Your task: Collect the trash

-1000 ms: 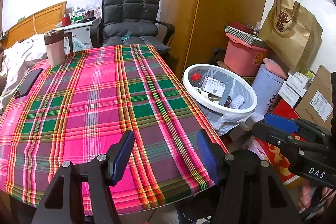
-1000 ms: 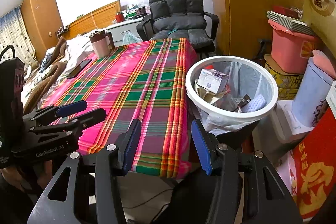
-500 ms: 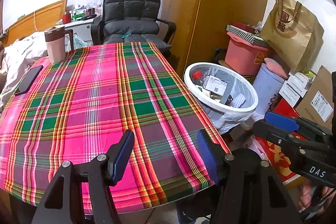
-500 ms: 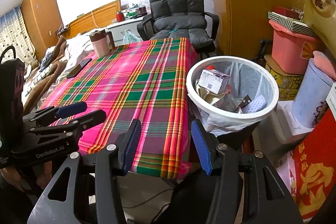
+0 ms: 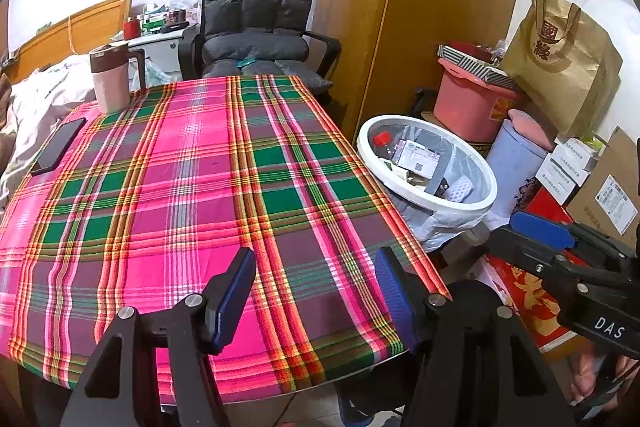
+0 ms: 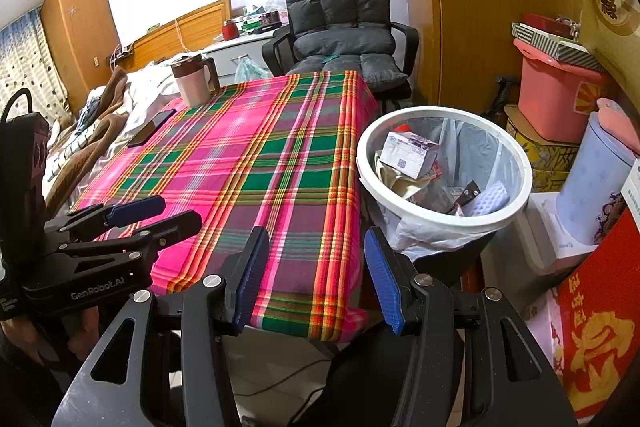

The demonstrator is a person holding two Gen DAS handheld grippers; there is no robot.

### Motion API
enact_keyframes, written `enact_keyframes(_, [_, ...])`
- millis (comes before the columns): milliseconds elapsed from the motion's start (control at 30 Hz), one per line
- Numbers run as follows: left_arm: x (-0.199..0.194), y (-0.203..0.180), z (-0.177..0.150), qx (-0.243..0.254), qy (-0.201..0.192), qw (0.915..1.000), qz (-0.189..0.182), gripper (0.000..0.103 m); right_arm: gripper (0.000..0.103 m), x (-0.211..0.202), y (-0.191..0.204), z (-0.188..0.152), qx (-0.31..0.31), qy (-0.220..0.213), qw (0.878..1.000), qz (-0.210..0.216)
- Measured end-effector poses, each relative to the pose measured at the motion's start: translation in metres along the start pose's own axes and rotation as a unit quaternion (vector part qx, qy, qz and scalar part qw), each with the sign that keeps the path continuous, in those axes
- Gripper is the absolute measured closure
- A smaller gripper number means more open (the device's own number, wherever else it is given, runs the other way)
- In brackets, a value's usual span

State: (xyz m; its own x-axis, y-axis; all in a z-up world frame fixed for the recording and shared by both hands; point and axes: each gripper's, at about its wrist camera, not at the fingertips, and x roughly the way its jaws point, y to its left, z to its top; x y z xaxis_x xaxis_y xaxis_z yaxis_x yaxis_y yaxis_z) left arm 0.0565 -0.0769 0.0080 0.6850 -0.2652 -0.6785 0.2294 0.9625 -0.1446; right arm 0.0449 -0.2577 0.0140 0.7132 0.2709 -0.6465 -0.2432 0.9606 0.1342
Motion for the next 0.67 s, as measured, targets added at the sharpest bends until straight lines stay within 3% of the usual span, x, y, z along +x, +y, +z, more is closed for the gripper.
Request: enact_keyframes(667, [0.001,0.0005,-0.0042,0.0,0.002,1.0,0.006,0.041,0.051,0.0008,0.0009,-0.0001,0.0,0.001,1.0,0.001])
